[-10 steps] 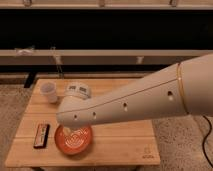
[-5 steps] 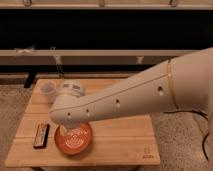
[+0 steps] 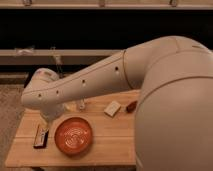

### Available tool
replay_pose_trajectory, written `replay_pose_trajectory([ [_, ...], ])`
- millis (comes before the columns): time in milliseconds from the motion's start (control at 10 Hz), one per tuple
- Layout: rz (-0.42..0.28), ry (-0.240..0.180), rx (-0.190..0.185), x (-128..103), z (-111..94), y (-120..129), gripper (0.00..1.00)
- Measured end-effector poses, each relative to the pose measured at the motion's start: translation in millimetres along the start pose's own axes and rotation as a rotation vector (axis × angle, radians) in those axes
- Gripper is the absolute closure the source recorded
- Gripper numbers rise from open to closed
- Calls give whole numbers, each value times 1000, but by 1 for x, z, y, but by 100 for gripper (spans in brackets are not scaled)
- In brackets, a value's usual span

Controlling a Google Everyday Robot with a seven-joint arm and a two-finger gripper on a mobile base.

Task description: Place the eraser on the white sponge

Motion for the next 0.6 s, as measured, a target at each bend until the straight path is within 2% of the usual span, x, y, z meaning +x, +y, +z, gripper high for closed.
replay_pose_trajectory([
  [300,21,41,-37,-25,9,43,20],
  [600,33,55,-41,-44,18,94,20],
])
